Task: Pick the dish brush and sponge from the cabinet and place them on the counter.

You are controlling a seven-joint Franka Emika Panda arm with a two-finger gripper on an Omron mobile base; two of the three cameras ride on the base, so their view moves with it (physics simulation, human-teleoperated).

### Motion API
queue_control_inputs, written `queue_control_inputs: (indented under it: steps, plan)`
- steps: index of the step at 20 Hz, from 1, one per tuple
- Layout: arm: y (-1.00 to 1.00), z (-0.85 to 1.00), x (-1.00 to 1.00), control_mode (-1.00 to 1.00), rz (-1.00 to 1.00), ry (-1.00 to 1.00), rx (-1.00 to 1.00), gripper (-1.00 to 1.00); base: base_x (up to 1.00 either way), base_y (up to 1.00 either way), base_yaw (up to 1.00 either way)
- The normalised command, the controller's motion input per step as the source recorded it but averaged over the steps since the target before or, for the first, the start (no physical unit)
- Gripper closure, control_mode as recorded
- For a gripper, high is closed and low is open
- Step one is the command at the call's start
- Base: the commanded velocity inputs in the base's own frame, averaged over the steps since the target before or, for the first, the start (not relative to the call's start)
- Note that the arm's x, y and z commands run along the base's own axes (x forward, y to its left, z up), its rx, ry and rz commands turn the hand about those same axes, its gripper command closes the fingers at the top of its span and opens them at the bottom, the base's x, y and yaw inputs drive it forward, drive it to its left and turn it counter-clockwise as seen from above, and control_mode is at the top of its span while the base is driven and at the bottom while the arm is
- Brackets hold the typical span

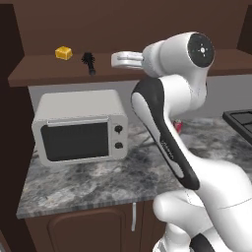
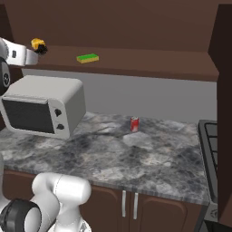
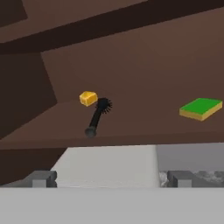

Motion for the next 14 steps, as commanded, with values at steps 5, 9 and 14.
queue_control_inputs:
  steps: [5,9,14]
  plan:
    - [0.03,-0.04,0.18,-1.0,-0.01,0.04,0.0,-1.0,0.0,0.0,0.0]
    - [0.08,-0.11,0.63,-1.0,0.01,0.16,0.0,-1.0,0.0,0.0,0.0]
    - [0.14,-0.11,0.72,-1.0,0.03,0.15,-0.01,-1.0,0.0,0.0,0.0]
